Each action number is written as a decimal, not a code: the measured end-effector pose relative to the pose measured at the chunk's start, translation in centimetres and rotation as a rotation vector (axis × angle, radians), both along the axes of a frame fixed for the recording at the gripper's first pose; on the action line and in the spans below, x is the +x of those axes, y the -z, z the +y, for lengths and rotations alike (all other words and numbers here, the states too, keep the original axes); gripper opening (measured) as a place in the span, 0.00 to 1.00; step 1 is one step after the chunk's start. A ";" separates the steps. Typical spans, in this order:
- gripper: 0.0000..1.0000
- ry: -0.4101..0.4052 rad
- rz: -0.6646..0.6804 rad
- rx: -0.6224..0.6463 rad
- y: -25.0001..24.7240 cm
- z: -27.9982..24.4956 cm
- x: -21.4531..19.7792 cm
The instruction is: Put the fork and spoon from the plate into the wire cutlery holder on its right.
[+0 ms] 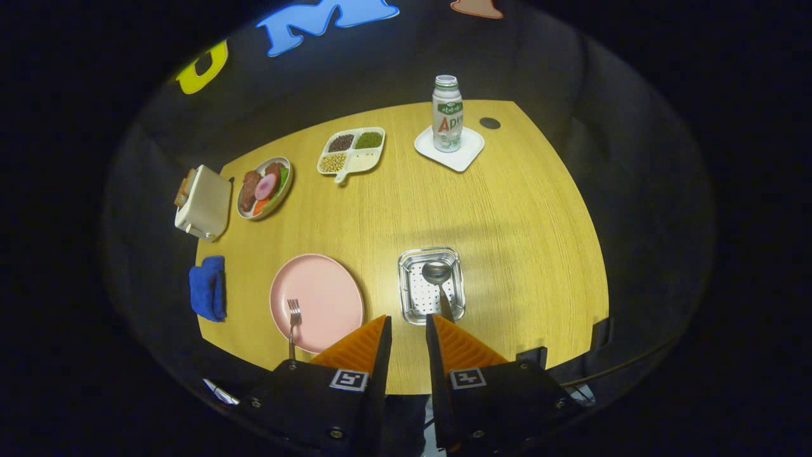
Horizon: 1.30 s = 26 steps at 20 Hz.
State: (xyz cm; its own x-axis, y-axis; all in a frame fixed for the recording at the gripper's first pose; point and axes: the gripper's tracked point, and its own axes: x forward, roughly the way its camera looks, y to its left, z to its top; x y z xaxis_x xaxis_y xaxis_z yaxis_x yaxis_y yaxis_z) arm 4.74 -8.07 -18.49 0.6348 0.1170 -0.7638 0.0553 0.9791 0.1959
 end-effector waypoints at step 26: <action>0.36 -0.385 0.136 -0.007 13.4 23.1 -6.9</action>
State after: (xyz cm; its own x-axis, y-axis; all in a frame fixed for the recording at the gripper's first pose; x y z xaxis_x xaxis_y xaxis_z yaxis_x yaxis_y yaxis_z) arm -2.12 15.04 -31.90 0.4389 0.3206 -0.8394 -0.2907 0.9346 0.2050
